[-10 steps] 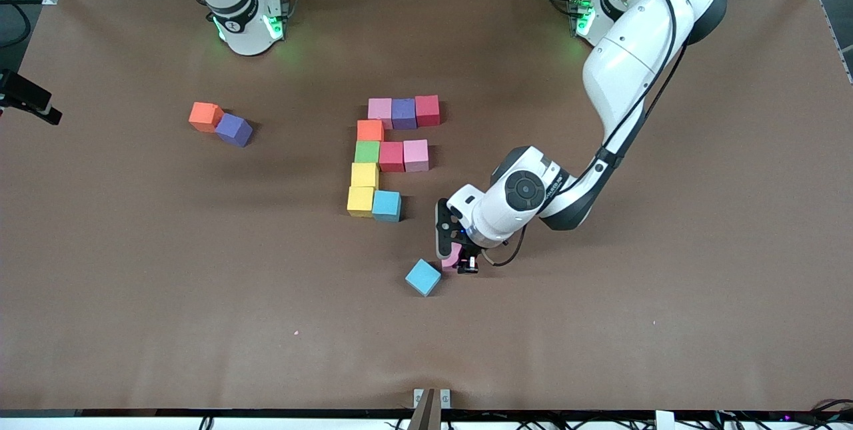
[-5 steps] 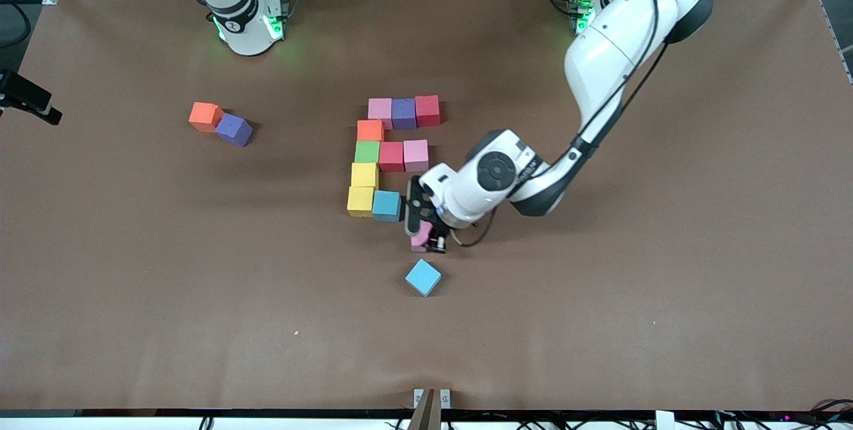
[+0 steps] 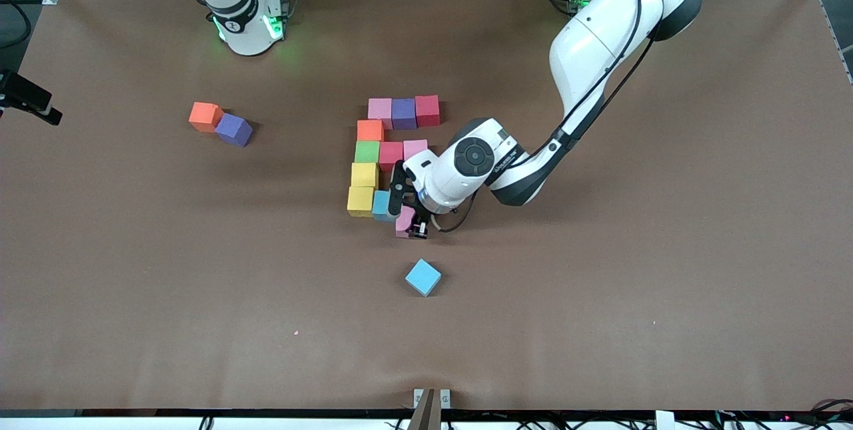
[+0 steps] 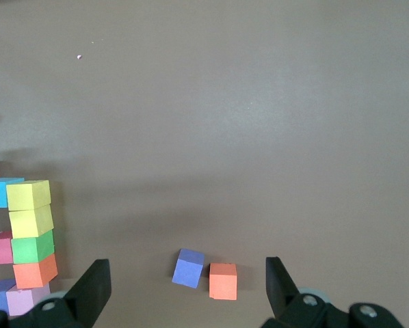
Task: Arrange 11 blocks into digit 3
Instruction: 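Carry the light pink cube with the left gripper below the blue cube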
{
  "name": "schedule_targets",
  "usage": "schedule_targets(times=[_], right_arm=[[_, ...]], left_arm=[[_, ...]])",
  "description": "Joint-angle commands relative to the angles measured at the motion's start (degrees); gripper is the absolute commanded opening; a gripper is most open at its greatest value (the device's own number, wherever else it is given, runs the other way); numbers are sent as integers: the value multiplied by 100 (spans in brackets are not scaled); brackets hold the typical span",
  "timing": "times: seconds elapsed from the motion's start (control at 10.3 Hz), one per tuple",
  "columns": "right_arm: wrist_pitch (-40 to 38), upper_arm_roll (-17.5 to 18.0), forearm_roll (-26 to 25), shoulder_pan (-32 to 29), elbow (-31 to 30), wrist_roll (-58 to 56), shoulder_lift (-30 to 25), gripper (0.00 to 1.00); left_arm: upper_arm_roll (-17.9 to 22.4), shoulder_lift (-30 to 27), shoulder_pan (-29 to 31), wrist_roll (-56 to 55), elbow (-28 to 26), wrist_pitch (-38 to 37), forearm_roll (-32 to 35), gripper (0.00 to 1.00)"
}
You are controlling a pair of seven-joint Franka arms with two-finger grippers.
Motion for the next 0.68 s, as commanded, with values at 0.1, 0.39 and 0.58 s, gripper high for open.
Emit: schedule_targets(times=[0.1,0.39,0.58], right_arm=[[11,69,2,-93,20,-44,9,100],[11,69,2,-93,20,-44,0,100],[11,69,2,-93,20,-44,0,100]], left_arm=[[39,-45,-22,20,-171,10,-114,23],[39,-159,5,-76,-391,-7,-114,23],[30,-211,-30,-330,-488,-16,-114,23]])
